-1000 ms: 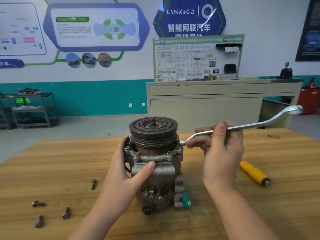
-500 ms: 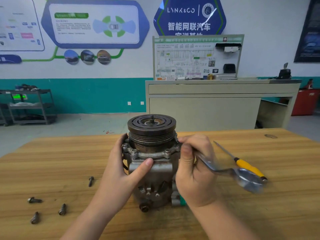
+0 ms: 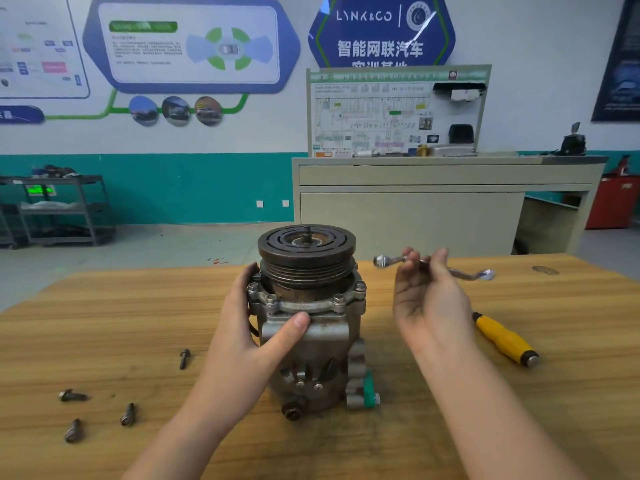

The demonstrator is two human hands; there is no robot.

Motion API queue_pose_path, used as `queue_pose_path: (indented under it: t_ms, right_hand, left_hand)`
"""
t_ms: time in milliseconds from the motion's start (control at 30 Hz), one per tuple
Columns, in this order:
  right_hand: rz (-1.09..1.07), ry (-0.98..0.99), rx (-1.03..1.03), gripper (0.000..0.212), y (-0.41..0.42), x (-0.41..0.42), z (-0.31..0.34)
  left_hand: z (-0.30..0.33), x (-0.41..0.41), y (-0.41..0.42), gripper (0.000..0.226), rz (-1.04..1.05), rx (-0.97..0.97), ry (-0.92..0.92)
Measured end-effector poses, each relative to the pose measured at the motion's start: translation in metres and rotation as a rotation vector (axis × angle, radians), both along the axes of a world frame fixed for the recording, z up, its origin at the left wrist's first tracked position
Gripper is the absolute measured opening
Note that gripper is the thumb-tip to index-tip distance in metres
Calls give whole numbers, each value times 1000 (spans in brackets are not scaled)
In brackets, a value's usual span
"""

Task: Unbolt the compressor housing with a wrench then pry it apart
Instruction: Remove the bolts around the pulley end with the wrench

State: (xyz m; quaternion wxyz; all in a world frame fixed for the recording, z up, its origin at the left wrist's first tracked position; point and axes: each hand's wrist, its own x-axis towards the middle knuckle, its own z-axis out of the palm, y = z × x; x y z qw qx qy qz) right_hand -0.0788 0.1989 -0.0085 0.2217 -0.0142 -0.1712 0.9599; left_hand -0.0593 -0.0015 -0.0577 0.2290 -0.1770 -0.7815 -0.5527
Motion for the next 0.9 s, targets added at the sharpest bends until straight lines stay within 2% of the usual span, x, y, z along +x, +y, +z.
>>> queue_pose_path:
  t_ms: [100,233,333,433,467,500,567,633,667,733,800,900]
  right_hand:
    - [-278,46,315,22,-7,9,-1]
    - [-513,187,653,20,-21,21,-1]
    - [-747,408,976,19,-27,28,-10]
    - [-1101,671,1442,22,-31,27,-22]
    - [-1153,707,1482,23,-33,26,-26]
    - [-1132,704,1433,24,-36,25,-28]
    - [-907,586,1092,26,-39,25,-26]
    - [-652,310,692,29,-34,21,-18]
    - [-501,174,564,31,-28,16,-13]
    - [-169,15,414,32,-14,3,-4]
    - [31,-22,322,30,-7,-4,2]
    - [-31,84,238,29,-10,0,4]
  left_hand:
    - [1,1,0,88,-3,-3,16]
    - [1,1,-1,83,-8,-1,26]
    - [1,0,0,88,-3,-11,21]
    - [0,-1,-1,90,-9,-22,21]
    - [0,-2,-1,92,-12,-17,16]
    - [-1,-2,-1,92,-9,-15,14]
    - [0,-2,-1,90,2,-13,17]
    - [0,-1,-1,88,8,-10,15]
    - [-1,-1,-1,88,9,-8,12]
    - [-1,-2,-2,89,3,-5,3]
    - [-1,-1,-1,91,7,-6,2]
    - [0,-1,-1,88,-1,-8,0]
